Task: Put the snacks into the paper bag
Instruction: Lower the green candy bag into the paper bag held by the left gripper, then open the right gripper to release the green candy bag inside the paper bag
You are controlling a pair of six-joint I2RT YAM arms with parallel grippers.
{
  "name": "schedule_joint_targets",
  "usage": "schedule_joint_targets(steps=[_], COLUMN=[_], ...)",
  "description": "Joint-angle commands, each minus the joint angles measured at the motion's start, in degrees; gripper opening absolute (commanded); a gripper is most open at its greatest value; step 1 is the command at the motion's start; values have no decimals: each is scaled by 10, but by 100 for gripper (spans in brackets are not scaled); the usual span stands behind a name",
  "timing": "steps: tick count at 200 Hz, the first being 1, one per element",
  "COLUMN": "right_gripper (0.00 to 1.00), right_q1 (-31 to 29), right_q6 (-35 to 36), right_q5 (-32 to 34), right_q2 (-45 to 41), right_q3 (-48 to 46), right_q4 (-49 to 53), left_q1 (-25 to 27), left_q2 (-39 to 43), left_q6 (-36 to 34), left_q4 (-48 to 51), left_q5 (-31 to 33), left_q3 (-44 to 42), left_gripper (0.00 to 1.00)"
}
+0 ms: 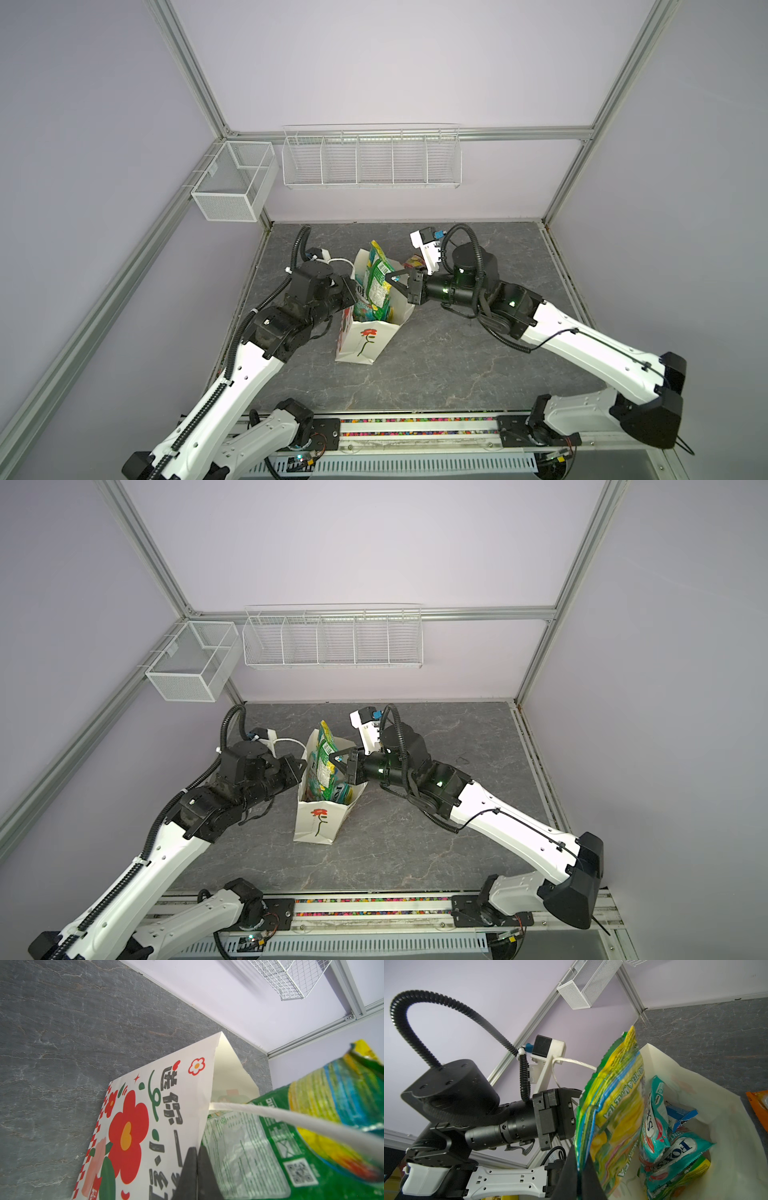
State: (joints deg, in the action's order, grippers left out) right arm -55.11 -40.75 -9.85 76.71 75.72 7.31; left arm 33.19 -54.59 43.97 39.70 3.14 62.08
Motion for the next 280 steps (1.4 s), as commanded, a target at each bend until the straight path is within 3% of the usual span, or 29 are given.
schedule_joint_targets(steps=[1, 280], right_gripper=[7, 7], right_q1=[-7, -66], right_q6=[-11, -24], right_q5=[0, 24], right_q2=[4, 40], right_q3=[18, 0], right_q4=[-48, -78], left_q1=[4, 4], left_q2=[12, 23], left_q6=[6, 13], left_q4=[-14, -13], left_q5=[3, 12], left_q3=[1, -5], left_gripper=[0, 0])
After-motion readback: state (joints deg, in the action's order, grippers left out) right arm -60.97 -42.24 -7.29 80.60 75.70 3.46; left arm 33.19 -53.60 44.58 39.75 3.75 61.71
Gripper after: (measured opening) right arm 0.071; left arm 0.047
